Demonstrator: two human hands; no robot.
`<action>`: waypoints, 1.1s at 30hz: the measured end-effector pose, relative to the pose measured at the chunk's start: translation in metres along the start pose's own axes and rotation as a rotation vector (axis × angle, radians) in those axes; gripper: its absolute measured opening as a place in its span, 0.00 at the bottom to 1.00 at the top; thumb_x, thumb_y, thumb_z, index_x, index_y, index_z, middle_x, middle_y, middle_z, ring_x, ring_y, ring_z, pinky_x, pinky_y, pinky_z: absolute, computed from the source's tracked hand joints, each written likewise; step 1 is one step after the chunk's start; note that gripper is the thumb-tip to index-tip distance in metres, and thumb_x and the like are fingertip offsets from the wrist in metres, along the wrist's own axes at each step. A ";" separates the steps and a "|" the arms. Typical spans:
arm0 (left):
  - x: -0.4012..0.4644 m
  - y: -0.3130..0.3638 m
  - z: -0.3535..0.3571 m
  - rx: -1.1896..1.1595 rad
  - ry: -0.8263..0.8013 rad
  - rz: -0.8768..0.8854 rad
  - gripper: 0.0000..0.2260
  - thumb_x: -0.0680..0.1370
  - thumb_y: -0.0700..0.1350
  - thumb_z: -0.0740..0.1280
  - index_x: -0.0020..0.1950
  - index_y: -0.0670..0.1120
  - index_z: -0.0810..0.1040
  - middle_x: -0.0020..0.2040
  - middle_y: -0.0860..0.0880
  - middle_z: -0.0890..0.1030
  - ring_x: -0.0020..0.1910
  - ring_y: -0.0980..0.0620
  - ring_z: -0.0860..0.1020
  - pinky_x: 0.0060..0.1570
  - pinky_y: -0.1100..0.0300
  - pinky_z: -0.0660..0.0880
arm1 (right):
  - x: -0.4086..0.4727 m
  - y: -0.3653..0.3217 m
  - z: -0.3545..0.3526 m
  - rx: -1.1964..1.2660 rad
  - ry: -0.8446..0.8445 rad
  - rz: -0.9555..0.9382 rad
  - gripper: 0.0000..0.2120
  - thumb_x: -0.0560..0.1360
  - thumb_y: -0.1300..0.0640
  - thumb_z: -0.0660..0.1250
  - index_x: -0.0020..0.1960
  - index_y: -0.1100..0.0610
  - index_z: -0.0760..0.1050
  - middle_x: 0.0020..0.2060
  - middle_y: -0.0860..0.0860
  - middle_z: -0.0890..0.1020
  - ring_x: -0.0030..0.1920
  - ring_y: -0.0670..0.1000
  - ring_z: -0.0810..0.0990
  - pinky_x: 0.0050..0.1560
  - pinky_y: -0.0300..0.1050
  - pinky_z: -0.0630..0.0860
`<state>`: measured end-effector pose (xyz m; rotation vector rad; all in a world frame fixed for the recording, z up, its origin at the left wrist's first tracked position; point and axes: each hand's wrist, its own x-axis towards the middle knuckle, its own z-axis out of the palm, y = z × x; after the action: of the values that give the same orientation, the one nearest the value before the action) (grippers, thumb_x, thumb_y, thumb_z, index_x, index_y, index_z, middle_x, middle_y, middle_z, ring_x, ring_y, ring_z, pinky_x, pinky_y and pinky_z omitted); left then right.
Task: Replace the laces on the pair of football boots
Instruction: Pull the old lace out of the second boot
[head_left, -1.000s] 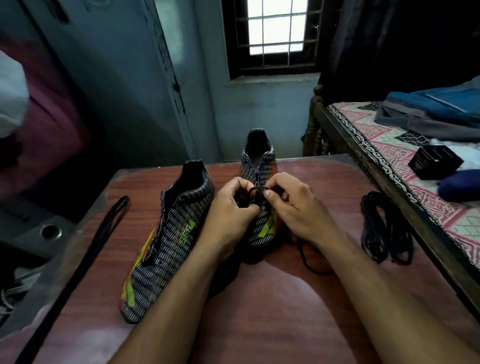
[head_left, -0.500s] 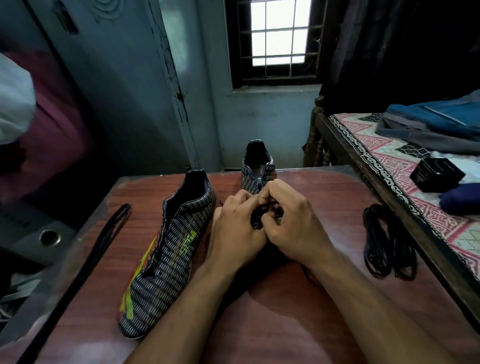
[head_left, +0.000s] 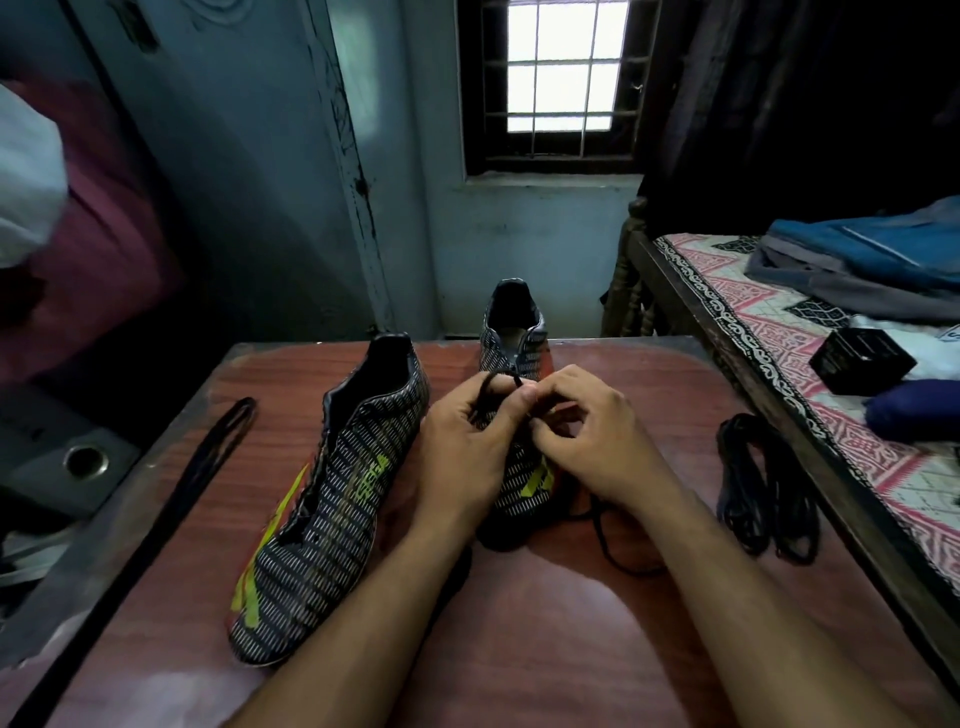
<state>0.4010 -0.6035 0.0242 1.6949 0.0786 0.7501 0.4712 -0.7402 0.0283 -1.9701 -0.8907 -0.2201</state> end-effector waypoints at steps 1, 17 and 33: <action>0.000 0.004 0.000 -0.106 0.019 -0.017 0.04 0.79 0.39 0.72 0.45 0.46 0.84 0.43 0.52 0.86 0.44 0.56 0.83 0.49 0.58 0.79 | 0.000 0.002 0.000 0.003 0.004 -0.006 0.05 0.72 0.55 0.72 0.47 0.48 0.80 0.46 0.44 0.81 0.49 0.44 0.82 0.52 0.47 0.81; 0.006 -0.015 -0.006 0.327 -0.138 0.161 0.12 0.74 0.57 0.72 0.53 0.52 0.84 0.54 0.54 0.82 0.56 0.51 0.80 0.57 0.49 0.77 | -0.002 -0.016 -0.002 -0.021 0.340 -0.195 0.04 0.78 0.66 0.71 0.48 0.59 0.78 0.41 0.49 0.79 0.43 0.48 0.79 0.43 0.42 0.75; 0.000 -0.005 -0.007 0.515 -0.057 0.322 0.09 0.84 0.51 0.62 0.56 0.51 0.80 0.53 0.56 0.79 0.50 0.52 0.81 0.47 0.48 0.78 | 0.000 -0.004 0.005 0.053 0.181 0.046 0.09 0.74 0.62 0.69 0.50 0.50 0.80 0.45 0.45 0.83 0.42 0.46 0.82 0.43 0.45 0.81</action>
<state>0.3988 -0.5960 0.0196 2.2520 -0.0479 0.9766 0.4674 -0.7348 0.0281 -1.8863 -0.7267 -0.3392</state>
